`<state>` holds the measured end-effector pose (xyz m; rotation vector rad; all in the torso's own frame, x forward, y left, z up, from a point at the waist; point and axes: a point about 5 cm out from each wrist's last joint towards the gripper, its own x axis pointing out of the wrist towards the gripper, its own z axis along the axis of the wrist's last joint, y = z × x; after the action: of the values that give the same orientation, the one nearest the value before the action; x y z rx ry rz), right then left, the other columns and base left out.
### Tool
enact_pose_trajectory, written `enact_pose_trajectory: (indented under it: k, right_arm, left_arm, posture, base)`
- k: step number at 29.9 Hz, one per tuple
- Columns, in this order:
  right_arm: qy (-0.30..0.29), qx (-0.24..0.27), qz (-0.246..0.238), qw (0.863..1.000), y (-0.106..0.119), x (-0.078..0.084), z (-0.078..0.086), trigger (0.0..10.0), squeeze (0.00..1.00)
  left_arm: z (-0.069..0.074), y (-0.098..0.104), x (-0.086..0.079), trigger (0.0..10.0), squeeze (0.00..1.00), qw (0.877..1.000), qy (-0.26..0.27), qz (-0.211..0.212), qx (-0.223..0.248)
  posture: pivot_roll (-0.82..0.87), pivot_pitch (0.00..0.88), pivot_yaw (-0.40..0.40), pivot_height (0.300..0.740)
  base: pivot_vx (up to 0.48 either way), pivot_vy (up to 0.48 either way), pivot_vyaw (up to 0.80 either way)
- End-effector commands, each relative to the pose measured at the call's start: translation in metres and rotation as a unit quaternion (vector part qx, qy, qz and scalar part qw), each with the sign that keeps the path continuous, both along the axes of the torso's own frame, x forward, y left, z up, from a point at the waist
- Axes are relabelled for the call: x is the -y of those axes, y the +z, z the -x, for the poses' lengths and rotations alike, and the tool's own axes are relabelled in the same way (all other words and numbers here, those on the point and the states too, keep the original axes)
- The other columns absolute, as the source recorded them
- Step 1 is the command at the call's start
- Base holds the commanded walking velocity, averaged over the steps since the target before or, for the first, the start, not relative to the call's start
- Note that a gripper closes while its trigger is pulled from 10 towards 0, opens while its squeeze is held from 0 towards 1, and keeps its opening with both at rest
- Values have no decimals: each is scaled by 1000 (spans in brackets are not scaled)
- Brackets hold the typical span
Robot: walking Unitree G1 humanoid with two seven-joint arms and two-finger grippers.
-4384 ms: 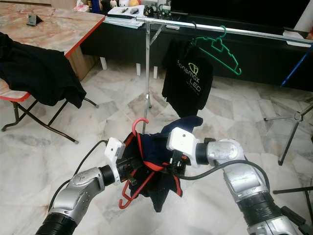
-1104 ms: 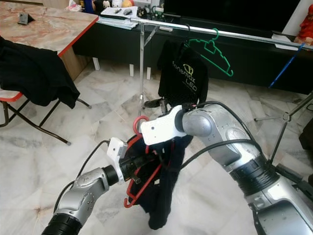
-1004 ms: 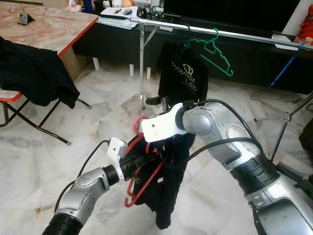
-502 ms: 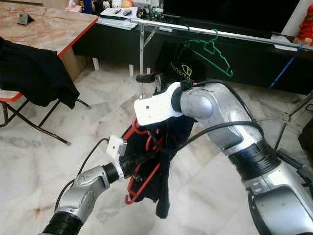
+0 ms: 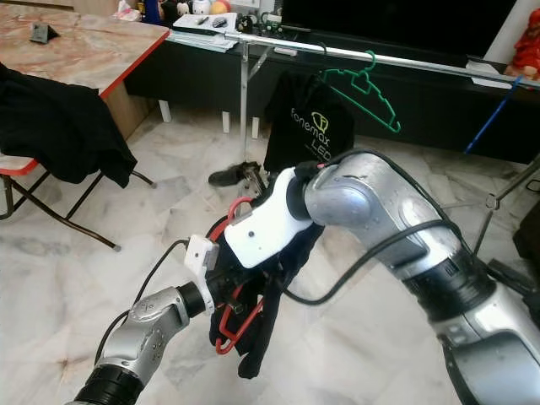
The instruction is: Hang hanger
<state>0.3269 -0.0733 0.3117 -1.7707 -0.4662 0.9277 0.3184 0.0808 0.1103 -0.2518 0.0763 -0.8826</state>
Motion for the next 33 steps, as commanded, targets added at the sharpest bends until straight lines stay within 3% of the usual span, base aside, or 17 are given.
enact_pose_trajectory:
  k: [1, 3, 7, 10, 11, 13, 14, 15, 18, 19, 20, 21, 22, 23, 25, 29, 33]
  right_arm:
    - [-2, 10, 10, 1000, 5, 3, 1, 10000, 0]
    - [-2, -22, 53, 998, -8, 9, 4, 10000, 0]
    - [-30, 57, 30, 997, 6, 7, -8, 10000, 0]
    - [-44, 36, 50, 997, 2, 13, -9, 10000, 0]
    - [-30, -29, 86, 995, -15, 18, 0, 10000, 0]
    - [-7, -60, 105, 993, -25, 18, 7, 10000, 0]
    - [12, -21, 46, 999, -11, 7, 4, 10000, 0]
    - [12, -21, 46, 999, -11, 7, 4, 10000, 0]
    - [-3, 67, -70, 995, 25, -2, -7, 10000, 0]
    - [-9, 79, -85, 993, 31, -2, -8, 10000, 0]
    - [-16, 56, -85, 995, 28, -1, -8, 10000, 0]
    - [-19, 19, -75, 997, 20, 0, -6, 10000, 0]
    - [14, -43, -25, 999, 0, 1, 5, 10000, 0]
    - [14, -43, -25, 999, 0, 1, 5, 10000, 0]
    - [42, -104, 30, 993, -22, 5, 19, 10000, 0]
    - [-27, -16, 38, 999, -9, 19, -5, 10000, 0]
    - [-14, -66, 54, 996, -20, 20, 1, 10000, 0]
  left_arm:
    - [0, 3, 5, 10000, 0, 1000, -7, 4, 9]
    - [0, 3, 5, 10000, 0, 1000, -7, 5, 10]
    - [-1, 4, 3, 10000, 0, 1000, -3, 5, 11]
    - [-1, 3, 3, 10000, 0, 1000, -3, 4, 10]
    - [-1, 3, 3, 10000, 0, 1000, -3, 4, 10]
    - [-1, 3, 3, 10000, 0, 1000, -3, 4, 11]
    - [-1, 4, 3, 10000, 0, 1000, -3, 4, 11]
    - [-1, 4, 3, 10000, 0, 1000, -3, 4, 11]
    - [-1, 3, 3, 10000, 0, 1000, -3, 4, 11]
    - [-1, 3, 3, 10000, 0, 1000, -3, 4, 11]
    - [-1, 3, 3, 10000, 0, 1000, -3, 3, 10]
    - [-1, 3, 3, 10000, 0, 1000, -3, 3, 10]
    - [-1, 3, 3, 10000, 0, 1000, -3, 4, 11]
    - [-1, 3, 3, 10000, 0, 1000, -3, 4, 11]
    - [-1, 3, 4, 10000, 0, 1000, -3, 4, 11]
    - [-2, 4, 3, 10000, 0, 1000, -2, 3, 12]
    - [-2, 4, 2, 10000, 0, 1000, -2, 3, 13]
  posture:
    - [-112, 139, -114, 740]
    - [-110, 139, -115, 740]
    - [-107, 141, -116, 740]
    - [-108, 141, -115, 740]
    - [-108, 140, -115, 740]
    - [-104, 142, -116, 740]
    - [-103, 143, -115, 740]
    - [-103, 143, -115, 740]
    - [-106, 143, -114, 740]
    - [-104, 142, -113, 740]
    - [-107, 141, -113, 740]
    - [-107, 141, -113, 740]
    - [-110, 138, -116, 740]
    - [-110, 138, -116, 740]
    - [-100, 138, -117, 740]
    - [-103, 137, -114, 740]
    - [-100, 129, -114, 740]
  base:
    - [0, 0, 0]
    - [0, 0, 0]
    - [0, 0, 0]
    - [0, 0, 0]
    - [0, 0, 0]
    - [0, 0, 0]
    - [0, 0, 0]
    - [0, 0, 0]
    - [0, 0, 0]
    - [0, 0, 0]
    - [0, 0, 0]
    - [0, 0, 0]
    - [0, 0, 0]
    - [0, 0, 0]
    - [0, 0, 0]
    - [0, 0, 0]
    - [0, 0, 0]
